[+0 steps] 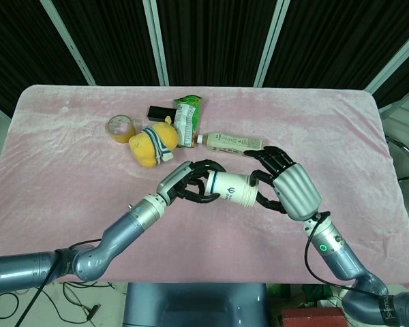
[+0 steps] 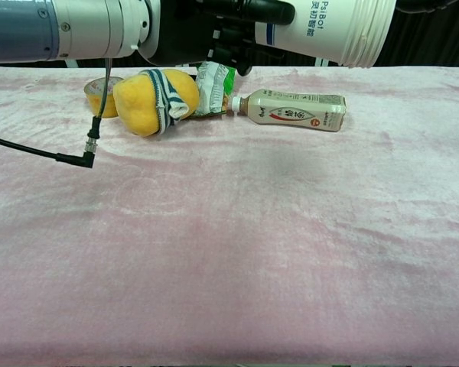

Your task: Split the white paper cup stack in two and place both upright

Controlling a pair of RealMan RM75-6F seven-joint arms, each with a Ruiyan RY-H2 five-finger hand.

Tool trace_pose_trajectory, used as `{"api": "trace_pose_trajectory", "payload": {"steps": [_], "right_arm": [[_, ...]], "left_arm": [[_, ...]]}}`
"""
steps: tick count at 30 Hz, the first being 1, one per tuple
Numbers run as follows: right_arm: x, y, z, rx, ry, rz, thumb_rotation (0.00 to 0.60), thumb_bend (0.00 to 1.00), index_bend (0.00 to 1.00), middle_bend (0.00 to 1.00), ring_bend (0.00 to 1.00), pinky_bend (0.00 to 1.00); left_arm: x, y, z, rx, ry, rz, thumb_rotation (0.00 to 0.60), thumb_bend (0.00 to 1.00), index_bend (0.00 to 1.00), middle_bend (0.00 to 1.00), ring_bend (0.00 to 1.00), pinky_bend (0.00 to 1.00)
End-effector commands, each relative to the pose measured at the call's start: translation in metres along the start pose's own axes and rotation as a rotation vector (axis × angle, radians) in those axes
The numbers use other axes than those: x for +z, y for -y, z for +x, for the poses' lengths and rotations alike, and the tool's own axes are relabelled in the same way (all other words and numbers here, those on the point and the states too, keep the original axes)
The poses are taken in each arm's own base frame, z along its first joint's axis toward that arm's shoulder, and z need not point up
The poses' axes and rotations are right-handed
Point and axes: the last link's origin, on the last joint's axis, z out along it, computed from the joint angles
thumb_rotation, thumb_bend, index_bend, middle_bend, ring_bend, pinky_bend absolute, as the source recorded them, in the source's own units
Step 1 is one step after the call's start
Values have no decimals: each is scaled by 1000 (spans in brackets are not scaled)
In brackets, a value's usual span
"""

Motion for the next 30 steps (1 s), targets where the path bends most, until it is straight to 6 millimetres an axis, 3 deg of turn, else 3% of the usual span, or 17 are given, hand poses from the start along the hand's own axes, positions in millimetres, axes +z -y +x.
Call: {"api": "trace_pose_trajectory", "payload": {"steps": [1,30], "right_arm": [[0,0,0,-3,1,0,600,308,645,187,219,189],[-1,1,-2,11,5,14,600,376,821,188,226,189]], "left_arm": [[0,0,0,0,0,-1,600,361,516,507,365,641],[-2,2,4,2,-11,0,600,361,516,507,365,641]]}}
